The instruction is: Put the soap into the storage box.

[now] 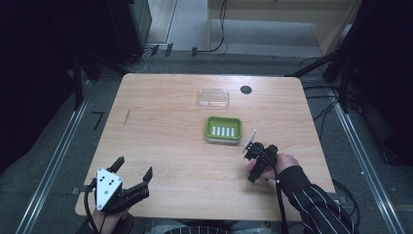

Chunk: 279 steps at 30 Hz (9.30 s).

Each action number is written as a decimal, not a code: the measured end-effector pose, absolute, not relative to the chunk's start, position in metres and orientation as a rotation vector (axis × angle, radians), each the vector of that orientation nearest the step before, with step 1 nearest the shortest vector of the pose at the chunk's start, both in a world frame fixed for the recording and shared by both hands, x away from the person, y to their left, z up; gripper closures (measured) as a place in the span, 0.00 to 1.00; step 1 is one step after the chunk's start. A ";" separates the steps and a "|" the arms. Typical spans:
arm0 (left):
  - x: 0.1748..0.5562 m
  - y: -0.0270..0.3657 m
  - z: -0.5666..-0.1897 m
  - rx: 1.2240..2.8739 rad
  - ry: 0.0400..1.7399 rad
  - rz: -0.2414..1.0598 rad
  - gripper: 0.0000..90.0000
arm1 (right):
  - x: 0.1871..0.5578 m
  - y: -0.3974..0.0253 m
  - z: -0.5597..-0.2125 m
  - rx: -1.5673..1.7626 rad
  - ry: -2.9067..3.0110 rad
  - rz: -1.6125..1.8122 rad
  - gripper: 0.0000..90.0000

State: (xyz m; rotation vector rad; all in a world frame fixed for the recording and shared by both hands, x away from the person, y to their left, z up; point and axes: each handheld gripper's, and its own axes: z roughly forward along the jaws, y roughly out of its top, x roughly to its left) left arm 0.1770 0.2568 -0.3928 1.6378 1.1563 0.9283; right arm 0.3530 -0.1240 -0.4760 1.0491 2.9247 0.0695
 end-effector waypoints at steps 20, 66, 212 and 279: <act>0.177 0.256 -0.393 1.637 1.159 0.929 0.15 | 0.347 -0.125 -0.466 1.017 2.947 0.079 0.42; 0.173 0.260 -0.393 1.629 1.178 0.936 0.15 | 0.366 -0.128 -0.440 1.038 2.853 0.184 0.43; 0.144 0.280 -0.393 1.575 1.293 1.005 0.15 | 0.465 -0.047 -0.415 0.800 2.806 0.446 0.43; 0.144 0.281 -0.392 1.577 1.294 1.006 0.15 | 0.476 -0.041 -0.446 0.749 2.850 0.481 0.42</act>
